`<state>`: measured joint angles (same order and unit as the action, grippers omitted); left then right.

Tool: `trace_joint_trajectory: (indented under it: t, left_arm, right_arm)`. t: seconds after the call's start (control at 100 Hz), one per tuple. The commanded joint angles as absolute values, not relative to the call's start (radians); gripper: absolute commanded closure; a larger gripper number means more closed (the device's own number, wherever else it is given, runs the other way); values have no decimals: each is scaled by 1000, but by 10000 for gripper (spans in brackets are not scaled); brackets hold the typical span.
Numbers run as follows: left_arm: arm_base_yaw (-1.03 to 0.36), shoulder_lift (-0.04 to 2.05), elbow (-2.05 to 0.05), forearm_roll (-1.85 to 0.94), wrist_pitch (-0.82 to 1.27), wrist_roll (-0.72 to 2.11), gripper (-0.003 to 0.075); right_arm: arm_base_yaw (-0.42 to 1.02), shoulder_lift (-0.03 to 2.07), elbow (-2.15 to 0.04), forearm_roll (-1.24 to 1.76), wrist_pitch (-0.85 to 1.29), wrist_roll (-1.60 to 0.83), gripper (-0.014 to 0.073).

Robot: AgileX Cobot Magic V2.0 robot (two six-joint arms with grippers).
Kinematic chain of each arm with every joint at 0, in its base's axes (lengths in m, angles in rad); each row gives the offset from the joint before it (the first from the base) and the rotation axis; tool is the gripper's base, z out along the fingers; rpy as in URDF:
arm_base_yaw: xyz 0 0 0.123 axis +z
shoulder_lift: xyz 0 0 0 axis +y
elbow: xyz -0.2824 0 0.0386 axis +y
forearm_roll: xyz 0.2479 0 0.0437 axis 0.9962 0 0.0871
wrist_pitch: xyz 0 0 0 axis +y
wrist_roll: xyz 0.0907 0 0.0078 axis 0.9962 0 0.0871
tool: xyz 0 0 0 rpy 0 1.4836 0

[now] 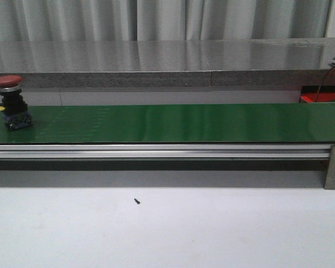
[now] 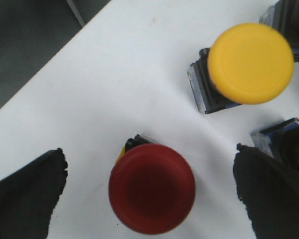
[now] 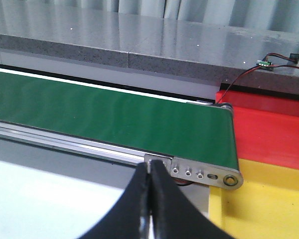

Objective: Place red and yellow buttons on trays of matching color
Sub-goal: 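Grasp a second red button with the left gripper, move to conveyor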

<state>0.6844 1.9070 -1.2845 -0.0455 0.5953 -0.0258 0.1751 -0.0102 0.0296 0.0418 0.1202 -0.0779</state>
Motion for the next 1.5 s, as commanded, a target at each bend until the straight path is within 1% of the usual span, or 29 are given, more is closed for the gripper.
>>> trace_joint_trajectory:
  t: [0.0,0.06,0.15,0.25,0.3,0.42,0.51,0.58,0.75,0.89,1.03,1.2,1.49]
  left_arm:
    - [684,1882,-1310,-56,551,-39,84]
    - [684,1888,-1310,-56,549,-39,103]
    - [684,1891,-1310,-56,536,-41,178]
    - [684,1891,-1310,-56,525,-41,316]
    - [684,1891,-1310,-56,525,-41,409]
    - [684,1891,-1310,-56,523,-41,585]
    - [684,1889,-1310,-56,530,-41,681]
    - [684,1882,-1310,-65,546,-43,731]
    - [680,1822,-1310,-93,587,-43,740]
    - [667,1731,-1310,-102,613,-43,740]
    - [625,1622,-1310,-117,617,-43,740]
    - [507,1536,-1310,-131,598,-43,740]
    - [296,1542,-1310,-127,576,-35,740]
  right_arm:
    - [173,-24,11,32,39,-75,690]
    - [173,-24,11,32,39,-75,690]
    - [173,-24,11,32,39,-75,690]
    - [173,-24,11,32,39,-75,690]
    - [173,-24,11,32,39,-75,690]
    - [173,-24,11,32,39,-75,690]
    - [173,-24,11,32,39,-75,690]
    - [173,-24,11,32,39,-75,690]
    - [173,-24,11,32,39,-75,690]
    - [173,-24,11,32,39,-75,690]
    - [173,-24,11,32,39,-75,690]
    - [173,-24,11,32,39,-75,690]
    - [173,-24,11,32,39,-75,690]
